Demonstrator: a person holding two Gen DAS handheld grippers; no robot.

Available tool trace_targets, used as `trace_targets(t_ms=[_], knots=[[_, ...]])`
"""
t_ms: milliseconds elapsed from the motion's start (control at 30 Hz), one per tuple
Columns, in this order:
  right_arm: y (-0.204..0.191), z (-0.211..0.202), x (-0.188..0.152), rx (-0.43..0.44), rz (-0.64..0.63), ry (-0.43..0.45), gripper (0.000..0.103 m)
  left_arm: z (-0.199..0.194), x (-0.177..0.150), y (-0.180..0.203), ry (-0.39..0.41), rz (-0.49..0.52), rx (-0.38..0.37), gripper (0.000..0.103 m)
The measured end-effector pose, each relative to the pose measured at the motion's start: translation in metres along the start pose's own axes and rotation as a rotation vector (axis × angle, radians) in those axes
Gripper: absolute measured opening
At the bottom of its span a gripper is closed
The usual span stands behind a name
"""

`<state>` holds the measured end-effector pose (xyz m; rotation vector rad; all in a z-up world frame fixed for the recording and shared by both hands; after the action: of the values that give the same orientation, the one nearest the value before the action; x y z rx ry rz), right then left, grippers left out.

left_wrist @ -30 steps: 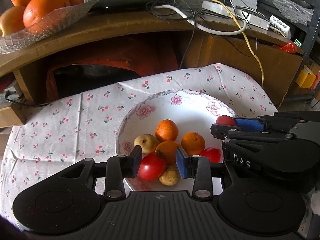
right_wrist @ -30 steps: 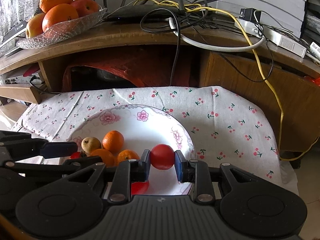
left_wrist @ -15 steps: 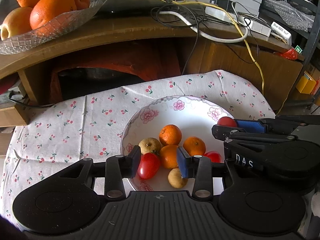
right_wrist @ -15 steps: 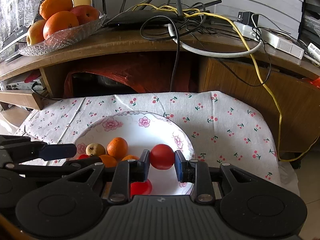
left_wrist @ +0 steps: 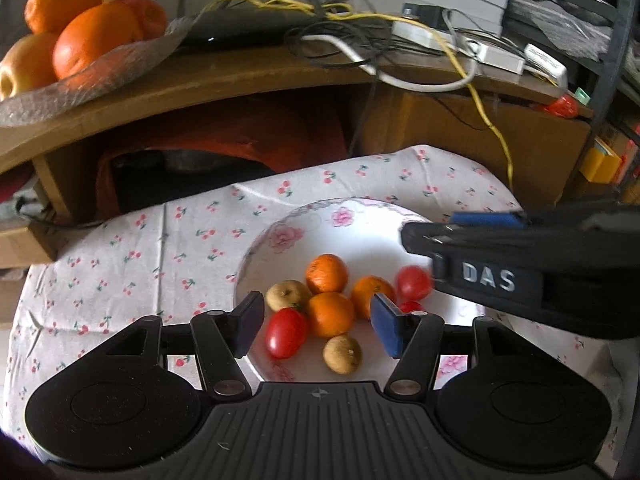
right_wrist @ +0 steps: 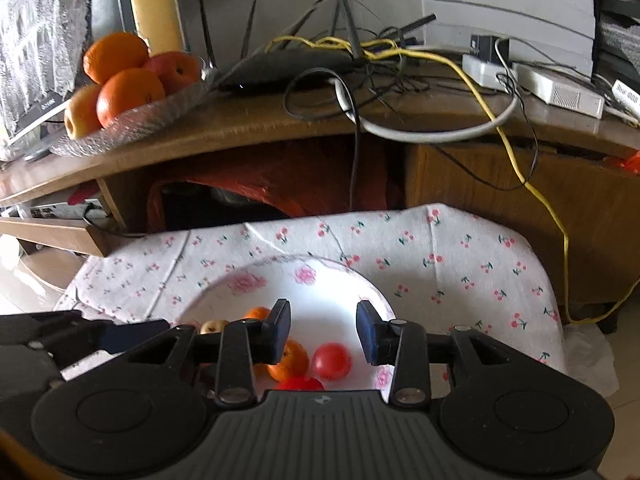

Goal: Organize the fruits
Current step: 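Open the left tool to release its tomato while the right tool releases its tomato into the bowl, then move both open tools back toward the large red tomato and small potato on the cloth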

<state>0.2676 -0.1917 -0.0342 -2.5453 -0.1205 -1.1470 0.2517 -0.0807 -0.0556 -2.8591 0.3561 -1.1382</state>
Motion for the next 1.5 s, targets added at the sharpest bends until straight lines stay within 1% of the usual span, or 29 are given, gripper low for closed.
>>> trace_targets(t_ms=[167,300,700,967,1167,1300,1500], knots=[[-0.003,-0.007,0.003,0.003,-0.004,0.018,0.037,-0.002,0.0,-0.004,0.001,-0.007,0.011,0.066],[-0.002,-0.012,0.002,-0.012,-0.002,0.019,0.037,-0.004,-0.001,-0.01,-0.001,-0.013,0.021,0.066],[-0.019,-0.021,-0.02,-0.026,-0.035,-0.044,0.037,-0.021,-0.011,-0.037,-0.012,-0.022,0.047,0.066],[-0.037,-0.021,-0.024,-0.024,-0.046,-0.065,0.037,-0.028,-0.016,-0.057,-0.018,-0.031,0.062,0.067],[-0.055,-0.017,-0.036,-0.014,-0.074,-0.11,0.037,-0.024,-0.024,-0.077,-0.047,-0.045,0.071,0.067],[-0.068,-0.01,-0.046,0.006,-0.088,-0.151,0.037,-0.019,-0.031,-0.085,-0.072,-0.044,0.07,0.067],[-0.085,-0.002,-0.059,0.039,-0.097,-0.207,0.037,-0.016,-0.035,-0.099,-0.09,-0.056,0.074,0.067]])
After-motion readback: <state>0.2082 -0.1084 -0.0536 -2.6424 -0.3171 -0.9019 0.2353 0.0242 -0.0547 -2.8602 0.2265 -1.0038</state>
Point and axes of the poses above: each gripper's, at about its wrist camera, not at the fingertips, and z roughly the way its jaws point, y to its right, x to its top, the point moved 5 cm from there along z, roughly the way its jaws point, and after that the axes turned 12 degrees about x, right-handed, at the moved point
